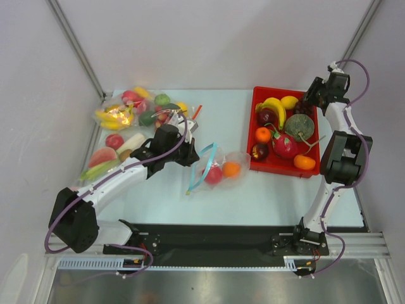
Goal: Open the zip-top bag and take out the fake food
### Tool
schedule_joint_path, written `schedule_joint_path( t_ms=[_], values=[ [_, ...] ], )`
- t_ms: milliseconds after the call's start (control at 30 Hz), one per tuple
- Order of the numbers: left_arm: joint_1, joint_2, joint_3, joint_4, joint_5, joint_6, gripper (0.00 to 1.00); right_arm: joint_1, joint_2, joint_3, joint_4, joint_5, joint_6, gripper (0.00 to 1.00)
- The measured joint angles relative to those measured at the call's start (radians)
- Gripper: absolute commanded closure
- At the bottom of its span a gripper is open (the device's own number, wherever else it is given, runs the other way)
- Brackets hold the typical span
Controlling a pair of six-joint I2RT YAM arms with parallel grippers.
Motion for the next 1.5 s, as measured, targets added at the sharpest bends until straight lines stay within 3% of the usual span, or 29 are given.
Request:
schedule_joint_path(
  t_ms=[200,400,800,900,1100,1233,1500],
  values=[
    [0.0,-0.003,0.0,-0.003,0.0,0.0,1.0,0.002,0.0,0.0,-0.018,-0.002,-0.014,0.36],
    [0.0,-0.039,0.0,-0.018,0.0,0.0,1.0,0.003,-0.047,-0.006,-0.053,0.05,-0.033,0.34],
    [0.0,-0.123,0.0,-0.05,0.01,-0.001,1.0,0.028,-0.438,-0.143,-0.048,0.206,-0.065,0.32],
    [0.0,-0.148,0.002,-0.052,0.023,-0.004,1.0,0.1,-0.532,-0.195,-0.058,0.202,-0.073,0.33],
    [0.0,-0.193,0.023,-0.052,0.051,-0.029,1.0,0.415,-0.643,-0.231,-0.099,0.148,-0.097,0.36],
    [0.001,-0.24,0.036,-0.052,0.061,-0.047,1.0,0.584,-0.719,-0.269,-0.127,0.024,-0.093,0.39],
    [0.002,-0.261,0.047,-0.051,0.093,-0.081,1.0,0.783,-0.833,-0.33,-0.159,-0.237,-0.052,0.44]
  ],
)
